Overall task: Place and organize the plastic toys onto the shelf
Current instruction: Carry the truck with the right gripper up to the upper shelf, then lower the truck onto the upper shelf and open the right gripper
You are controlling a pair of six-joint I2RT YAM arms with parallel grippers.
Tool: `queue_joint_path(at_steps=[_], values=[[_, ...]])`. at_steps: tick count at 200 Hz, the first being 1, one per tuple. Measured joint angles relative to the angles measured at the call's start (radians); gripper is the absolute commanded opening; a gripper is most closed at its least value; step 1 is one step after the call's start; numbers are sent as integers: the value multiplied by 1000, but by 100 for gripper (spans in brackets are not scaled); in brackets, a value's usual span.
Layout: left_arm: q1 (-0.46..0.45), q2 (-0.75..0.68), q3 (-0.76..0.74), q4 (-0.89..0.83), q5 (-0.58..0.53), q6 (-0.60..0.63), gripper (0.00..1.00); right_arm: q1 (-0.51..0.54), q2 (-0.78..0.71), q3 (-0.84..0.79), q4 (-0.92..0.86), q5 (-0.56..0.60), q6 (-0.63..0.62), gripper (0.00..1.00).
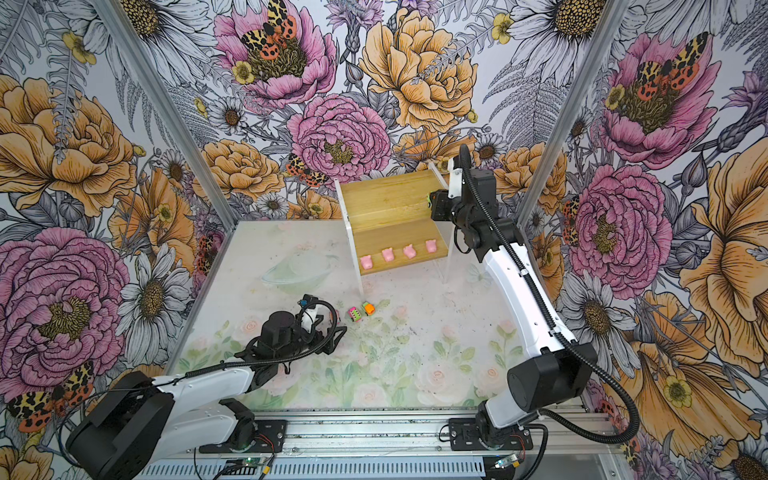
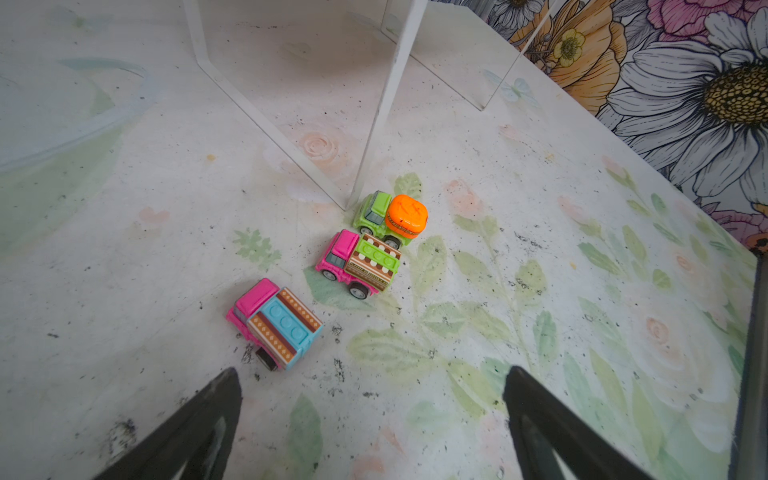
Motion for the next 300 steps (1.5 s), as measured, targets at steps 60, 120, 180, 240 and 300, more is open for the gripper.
queue_joint_path(at_steps=[60,120,180,240,300], values=[[0,0,0,0,0,0,99,-23,16,15,-5,-15,-8,23],[0,0,0,-5,0,0,99,-24,40,15,-15,-26,-27,23],[-2,0,11,-11,-3,0,99,-24,40,15,-15,-26,-31,31],[-2,0,15,-11,-3,0,99,-24,40,15,-23,-37,-35,37],[-2,0,15,-11,-3,0,99,-24,27,14,-23,-50,-53,55]])
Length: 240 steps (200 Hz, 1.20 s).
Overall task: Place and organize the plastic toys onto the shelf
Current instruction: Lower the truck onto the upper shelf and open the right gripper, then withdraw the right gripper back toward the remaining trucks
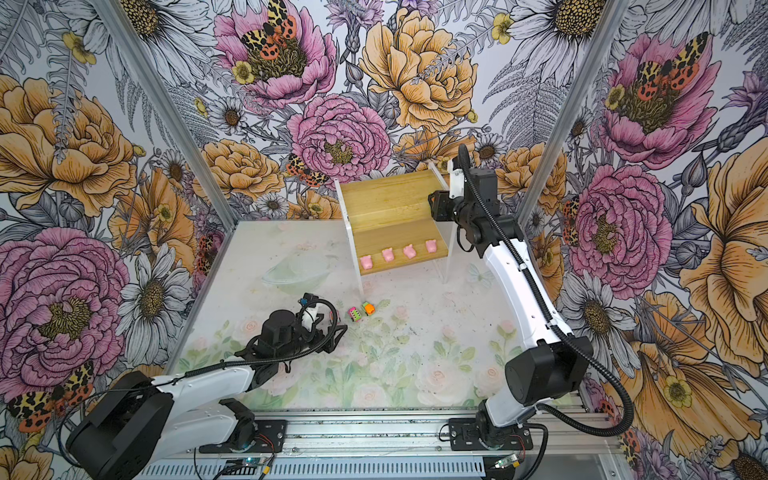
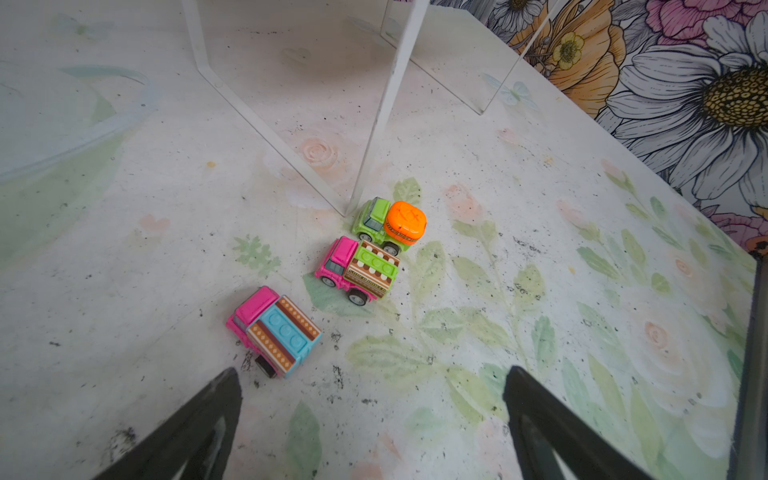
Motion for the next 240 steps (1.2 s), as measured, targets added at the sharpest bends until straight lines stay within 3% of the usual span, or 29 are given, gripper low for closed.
queue_joint_path(at_steps=[30,64,112,155,177,240], values=[[0,0,0,0,0,0,99,0,-40,-22,2,-2,-11,59],[0,0,0,-8,0,0,99,0,-206,-153,11,-40,-43,59],[0,-5,0,-14,0,0,99,53,-421,-591,197,-199,-66,59],[0,-13,0,-14,0,0,99,235,-423,-1072,468,-211,-44,58],[0,-13,0,-15,0,0,99,272,-419,-1247,659,-200,-15,57],[0,-11,0,-15,0,0,99,315,-283,-1340,1002,-143,0,56]])
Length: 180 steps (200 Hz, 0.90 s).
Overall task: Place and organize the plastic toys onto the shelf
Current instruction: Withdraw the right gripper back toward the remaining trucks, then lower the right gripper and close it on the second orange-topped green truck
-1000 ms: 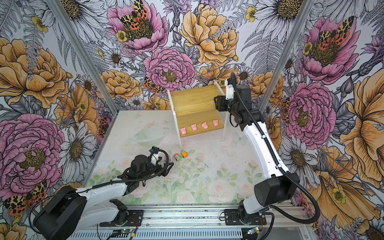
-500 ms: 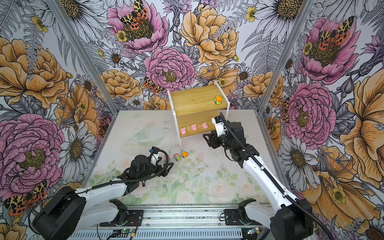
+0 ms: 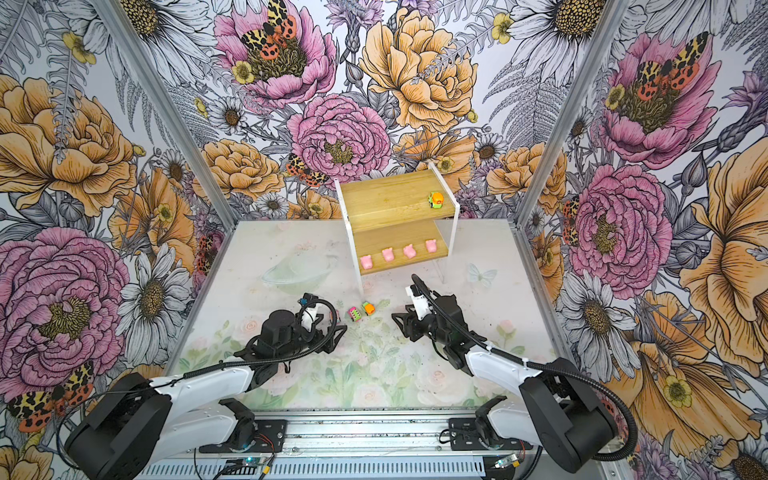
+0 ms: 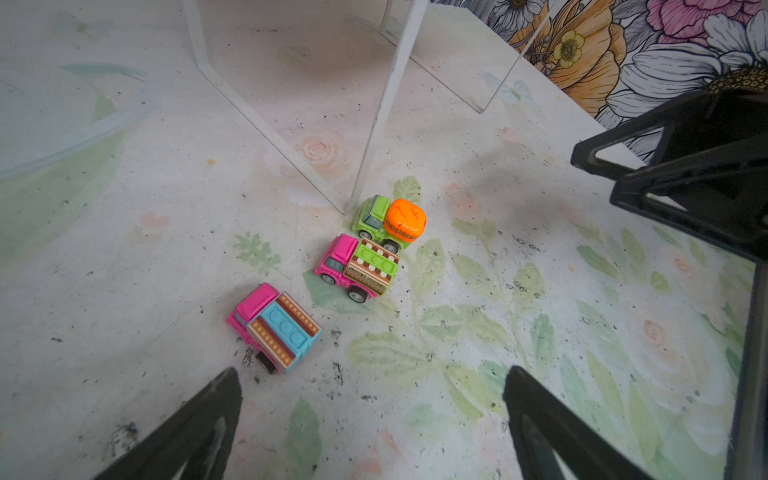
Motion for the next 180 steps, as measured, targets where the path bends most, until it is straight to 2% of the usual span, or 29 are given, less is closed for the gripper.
queue_joint_path(at_steps=[80,180], values=[[0,0,0,0,0,0,99,106,223,7,196,97,-9,54],[0,0,0,0,0,0,99,153,449,174,288,135,-15,52]])
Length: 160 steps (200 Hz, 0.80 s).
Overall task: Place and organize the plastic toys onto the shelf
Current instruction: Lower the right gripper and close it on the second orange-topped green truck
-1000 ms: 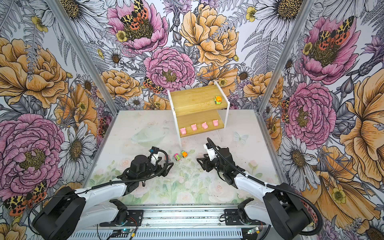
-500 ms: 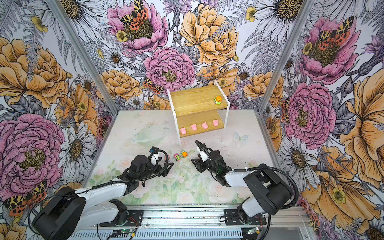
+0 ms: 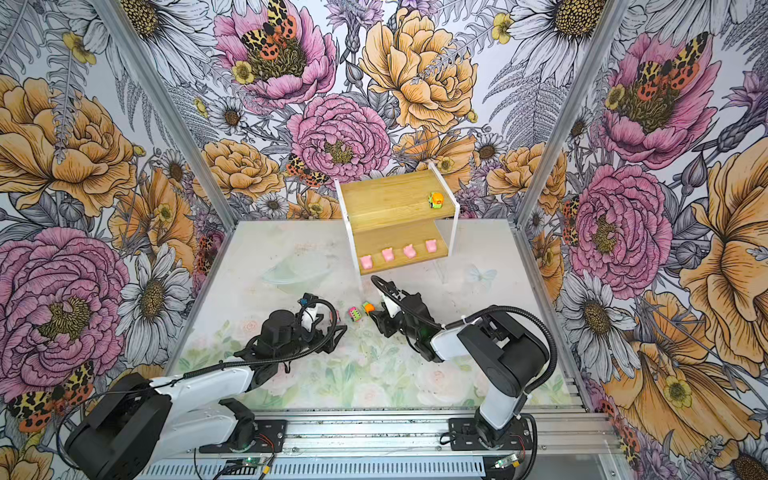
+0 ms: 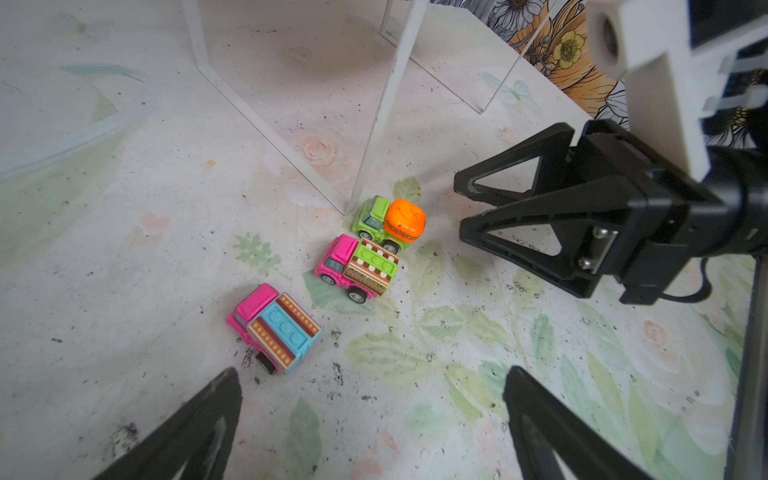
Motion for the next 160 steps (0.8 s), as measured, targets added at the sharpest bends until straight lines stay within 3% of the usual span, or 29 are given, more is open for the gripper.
queue_joint_path(at_steps=[160], values=[[0,0,0,0,0,0,99,27,153,80,29,29,1,47]])
